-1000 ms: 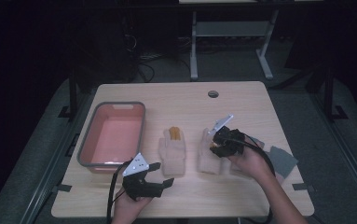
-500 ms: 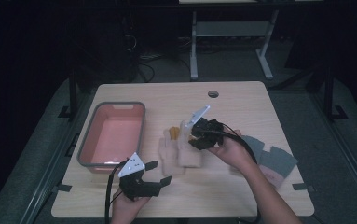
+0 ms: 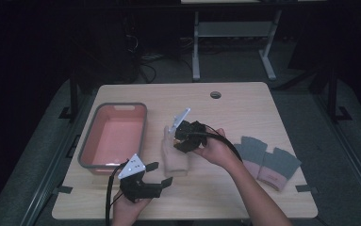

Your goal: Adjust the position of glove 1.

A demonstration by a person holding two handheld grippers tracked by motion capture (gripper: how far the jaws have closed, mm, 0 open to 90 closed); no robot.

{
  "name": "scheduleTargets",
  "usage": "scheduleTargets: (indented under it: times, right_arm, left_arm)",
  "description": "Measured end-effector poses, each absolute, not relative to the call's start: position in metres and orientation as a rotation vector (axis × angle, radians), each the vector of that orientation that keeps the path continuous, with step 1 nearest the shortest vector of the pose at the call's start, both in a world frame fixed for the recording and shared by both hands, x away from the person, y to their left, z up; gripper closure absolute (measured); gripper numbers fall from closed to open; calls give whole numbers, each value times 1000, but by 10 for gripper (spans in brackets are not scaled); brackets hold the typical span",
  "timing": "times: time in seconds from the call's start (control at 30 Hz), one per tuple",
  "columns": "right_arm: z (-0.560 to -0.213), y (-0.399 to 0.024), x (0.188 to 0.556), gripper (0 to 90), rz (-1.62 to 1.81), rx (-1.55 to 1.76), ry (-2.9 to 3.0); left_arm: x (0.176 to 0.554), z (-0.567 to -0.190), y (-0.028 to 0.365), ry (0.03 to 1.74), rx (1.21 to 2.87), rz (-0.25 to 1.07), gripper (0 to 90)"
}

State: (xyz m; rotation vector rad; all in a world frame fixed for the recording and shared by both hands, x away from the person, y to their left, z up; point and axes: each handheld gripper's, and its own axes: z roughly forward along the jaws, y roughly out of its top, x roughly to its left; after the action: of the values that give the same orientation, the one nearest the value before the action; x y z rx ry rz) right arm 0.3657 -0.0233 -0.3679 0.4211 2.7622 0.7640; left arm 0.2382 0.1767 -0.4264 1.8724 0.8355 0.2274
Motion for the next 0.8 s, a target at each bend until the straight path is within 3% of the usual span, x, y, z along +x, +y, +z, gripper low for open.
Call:
scheduleTargets:
  times: [0.8]
  right_arm:
    - [-415,-15,381,540,731,491,2850]
  left_arm:
    - [245,-434,174,883,1887,221,218]
